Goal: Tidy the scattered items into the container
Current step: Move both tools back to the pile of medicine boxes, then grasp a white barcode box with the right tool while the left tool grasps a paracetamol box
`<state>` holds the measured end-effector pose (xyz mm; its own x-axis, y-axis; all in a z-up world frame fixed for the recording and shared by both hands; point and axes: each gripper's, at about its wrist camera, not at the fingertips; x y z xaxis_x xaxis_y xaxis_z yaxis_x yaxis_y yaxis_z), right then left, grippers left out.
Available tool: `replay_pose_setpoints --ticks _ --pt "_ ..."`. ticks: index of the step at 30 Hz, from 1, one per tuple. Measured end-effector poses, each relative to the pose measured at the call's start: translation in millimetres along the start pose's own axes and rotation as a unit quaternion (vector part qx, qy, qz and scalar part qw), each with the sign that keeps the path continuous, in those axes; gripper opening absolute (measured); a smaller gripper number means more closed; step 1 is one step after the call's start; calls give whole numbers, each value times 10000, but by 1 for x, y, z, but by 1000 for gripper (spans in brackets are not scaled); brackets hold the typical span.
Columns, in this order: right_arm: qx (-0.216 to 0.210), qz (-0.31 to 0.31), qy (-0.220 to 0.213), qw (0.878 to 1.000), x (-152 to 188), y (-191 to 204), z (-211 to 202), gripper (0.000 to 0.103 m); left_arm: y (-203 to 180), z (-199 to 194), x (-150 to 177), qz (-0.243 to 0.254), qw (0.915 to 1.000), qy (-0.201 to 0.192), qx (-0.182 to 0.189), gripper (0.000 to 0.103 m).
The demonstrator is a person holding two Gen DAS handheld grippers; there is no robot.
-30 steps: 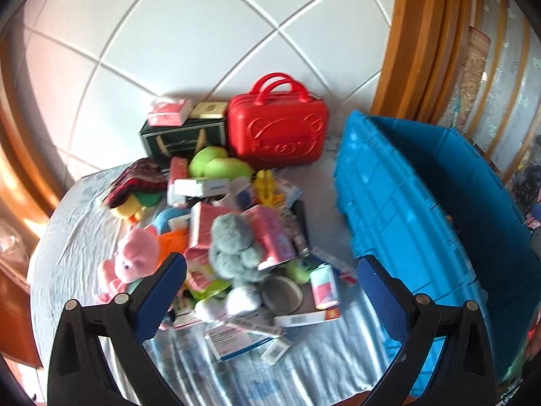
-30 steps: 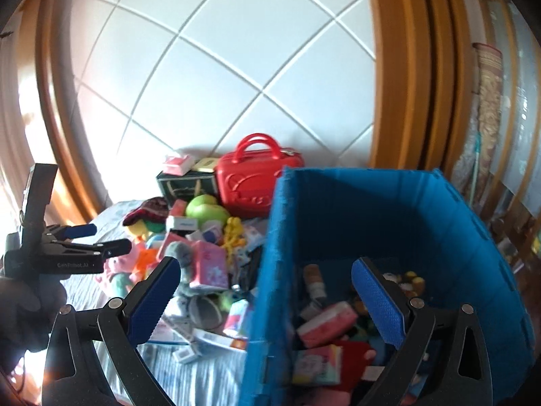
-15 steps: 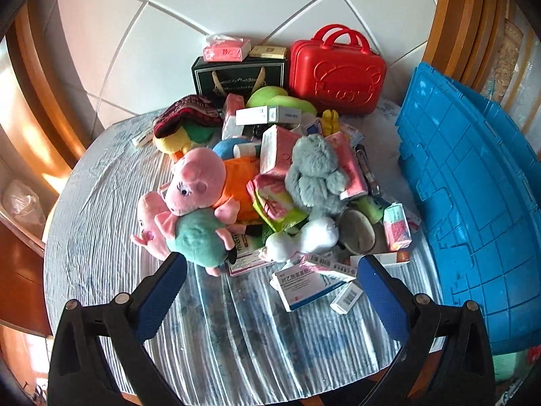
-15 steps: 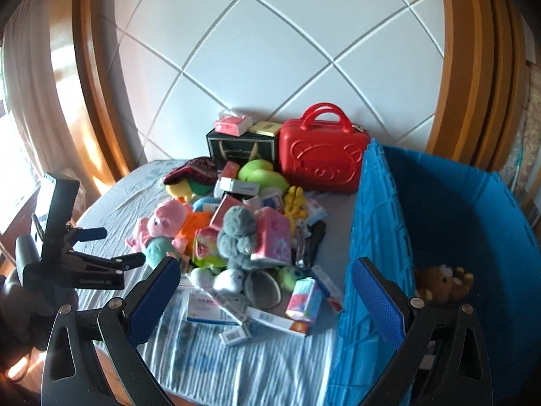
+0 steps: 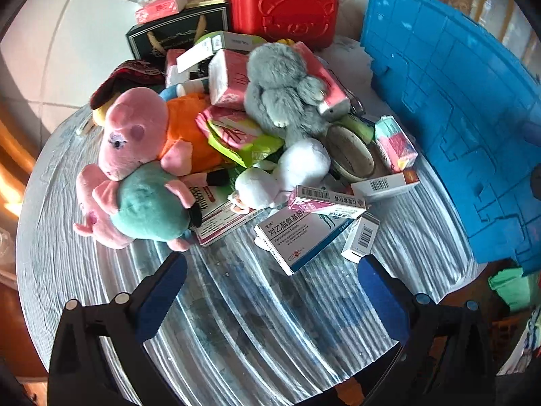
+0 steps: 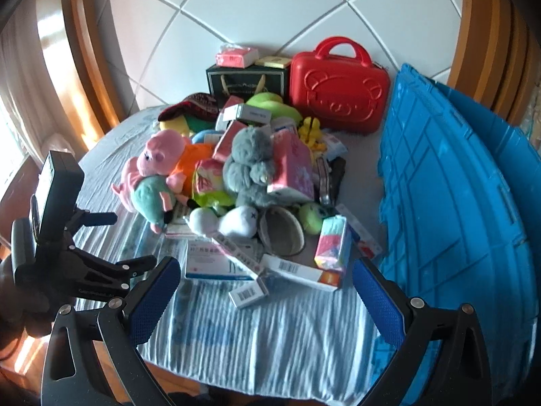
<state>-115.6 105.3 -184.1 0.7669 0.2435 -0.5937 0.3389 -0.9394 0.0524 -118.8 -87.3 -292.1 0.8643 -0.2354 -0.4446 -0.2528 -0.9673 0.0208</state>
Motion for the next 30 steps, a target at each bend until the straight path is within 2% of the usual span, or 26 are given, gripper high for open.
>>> replay_pose_setpoints --ticks 4,7,9,12,18,21,26,30 --pt "151 100 322 9993 20 2 33 103 -6 39 5 641 9975 -78 294 103" --pt "236 146 539 9982 34 4 54 103 -10 74 12 1143 9923 91 463 103" --pt "265 161 636 9975 41 7 65 103 -13 95 16 1461 9883 155 416 103" --pt "326 153 746 9966 52 11 82 103 -12 112 18 1686 9846 27 460 103" --pt "351 500 945 9937 70 8 119 103 -12 130 17 1826 9804 -253 688 101" --pt "382 609 977 9926 72 6 136 103 -17 130 17 1958 9761 -381 862 85" --pt "368 670 1051 9915 74 9 160 103 -16 126 18 1875 9748 -480 1107 83" --pt "370 688 1107 9908 72 12 175 103 -4 119 24 1677 9775 -592 1135 83"
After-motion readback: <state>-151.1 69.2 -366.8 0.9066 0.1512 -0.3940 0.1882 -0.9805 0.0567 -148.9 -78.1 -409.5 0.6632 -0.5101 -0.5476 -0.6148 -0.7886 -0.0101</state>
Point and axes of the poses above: each gripper's, at about its wrist camera, not at the fingertips, and z roughly the way its jaws point, y to its left, x to its underside, and after that the axes turned 2 degrees about -x, right-handed
